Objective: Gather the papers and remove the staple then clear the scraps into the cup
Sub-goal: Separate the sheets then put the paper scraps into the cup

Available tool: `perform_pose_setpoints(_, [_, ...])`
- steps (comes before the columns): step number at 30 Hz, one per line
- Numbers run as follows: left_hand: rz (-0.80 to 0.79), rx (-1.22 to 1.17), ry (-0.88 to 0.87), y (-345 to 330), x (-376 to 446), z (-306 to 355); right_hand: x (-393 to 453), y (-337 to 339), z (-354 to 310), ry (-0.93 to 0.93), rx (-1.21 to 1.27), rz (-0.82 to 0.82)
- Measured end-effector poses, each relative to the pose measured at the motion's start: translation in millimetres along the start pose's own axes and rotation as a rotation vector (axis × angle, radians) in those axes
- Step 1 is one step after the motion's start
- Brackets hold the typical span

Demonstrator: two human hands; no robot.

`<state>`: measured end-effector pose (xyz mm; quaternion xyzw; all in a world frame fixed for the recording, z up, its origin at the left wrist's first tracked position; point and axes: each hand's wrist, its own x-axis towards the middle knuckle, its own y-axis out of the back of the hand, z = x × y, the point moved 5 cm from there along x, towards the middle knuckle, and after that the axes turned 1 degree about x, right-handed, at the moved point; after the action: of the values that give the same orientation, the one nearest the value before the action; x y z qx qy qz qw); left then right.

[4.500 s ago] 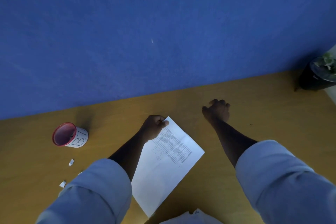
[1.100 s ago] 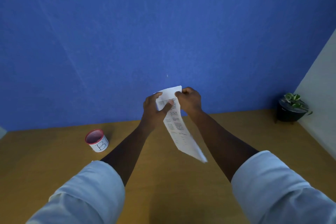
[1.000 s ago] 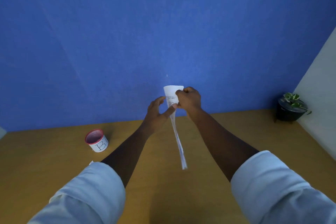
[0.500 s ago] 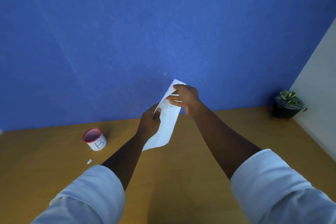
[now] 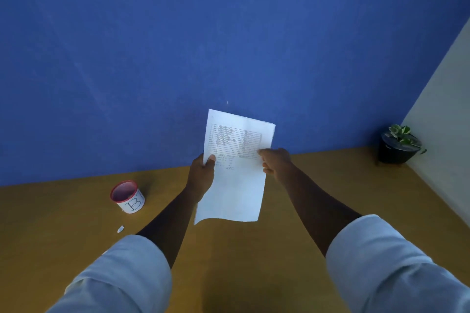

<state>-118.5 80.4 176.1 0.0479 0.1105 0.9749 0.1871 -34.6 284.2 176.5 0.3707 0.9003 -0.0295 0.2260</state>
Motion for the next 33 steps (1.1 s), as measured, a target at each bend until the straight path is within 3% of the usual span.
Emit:
perform_pose_setpoints(6, [-0.005,-0.082,0.097,8,9,-13,13,8,27,-0.021,-0.221,-0.065])
perform_pose_setpoints(12, [-0.045,-0.09,0.225,15,18,-41,24,-6,43,-0.073,-0.233,-0.23])
perform_pose_setpoints(23, [-0.204,0.105,0.523,26,33,-122,55,-20,62,-0.111,-0.416,-0.228])
perform_pose_setpoints(33, [-0.297,0.245,0.655,22,39,-175,80,-31,101,-0.238,-0.489,-0.259])
